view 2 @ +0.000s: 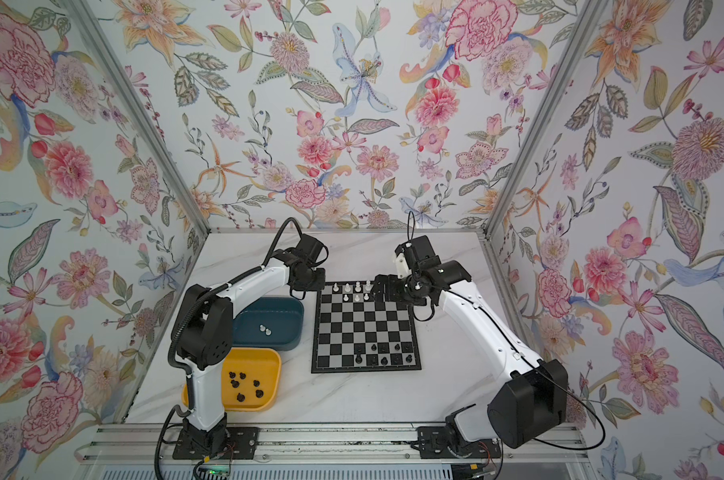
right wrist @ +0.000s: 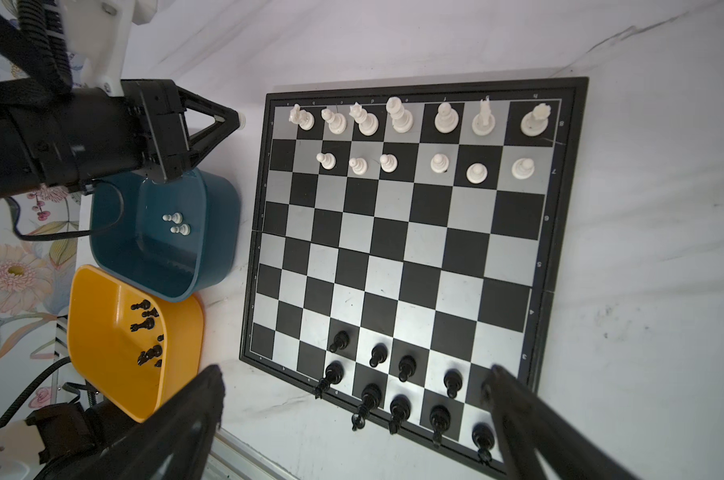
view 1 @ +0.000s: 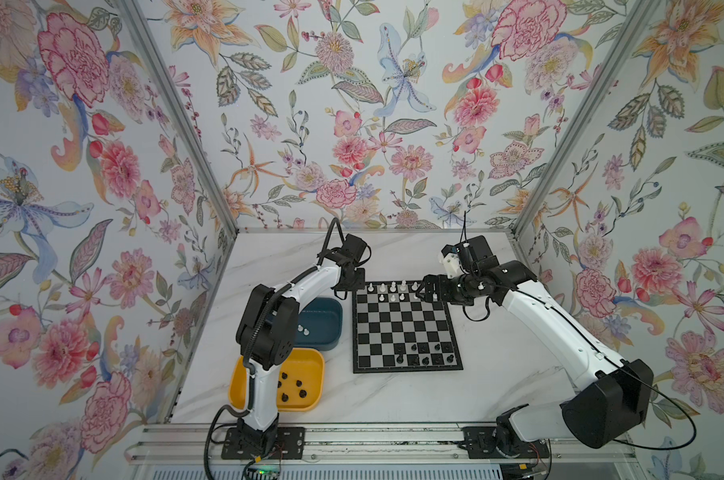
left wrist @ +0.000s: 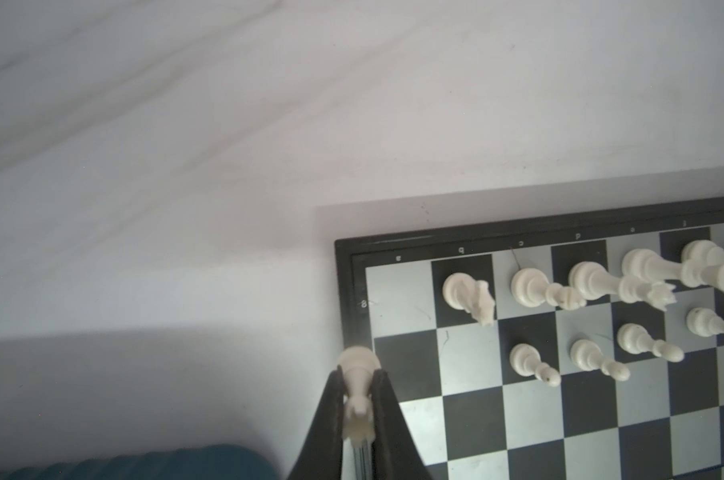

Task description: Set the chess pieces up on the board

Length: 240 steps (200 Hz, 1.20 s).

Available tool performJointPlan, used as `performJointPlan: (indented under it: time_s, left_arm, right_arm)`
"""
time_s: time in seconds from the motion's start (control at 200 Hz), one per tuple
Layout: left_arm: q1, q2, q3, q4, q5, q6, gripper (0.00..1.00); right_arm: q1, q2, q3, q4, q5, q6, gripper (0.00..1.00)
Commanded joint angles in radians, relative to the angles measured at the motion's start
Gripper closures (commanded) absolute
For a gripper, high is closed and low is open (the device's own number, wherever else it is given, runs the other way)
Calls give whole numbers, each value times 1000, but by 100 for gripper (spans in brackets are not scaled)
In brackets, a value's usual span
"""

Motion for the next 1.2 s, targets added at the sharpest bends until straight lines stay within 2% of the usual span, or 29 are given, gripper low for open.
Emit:
performJointPlan:
  time_s: [0.0, 0.375, 0.821, 1.196]
  left_arm:
    - [-12, 52, 61, 3, 27, -9, 97]
    - [-28, 130, 99, -3, 41, -8, 96]
    - [-30, 190, 192, -71, 23, 19, 91]
    - [-30, 168, 153, -83, 8, 17, 89]
  right_arm:
    - [-14, -32, -20, -23, 13, -4, 1]
    - [-51, -65, -43, -40, 15, -5, 1]
    - [-74, -73, -61, -39, 16, -2, 1]
    - [-86, -74, -70, -38, 8, -1, 1]
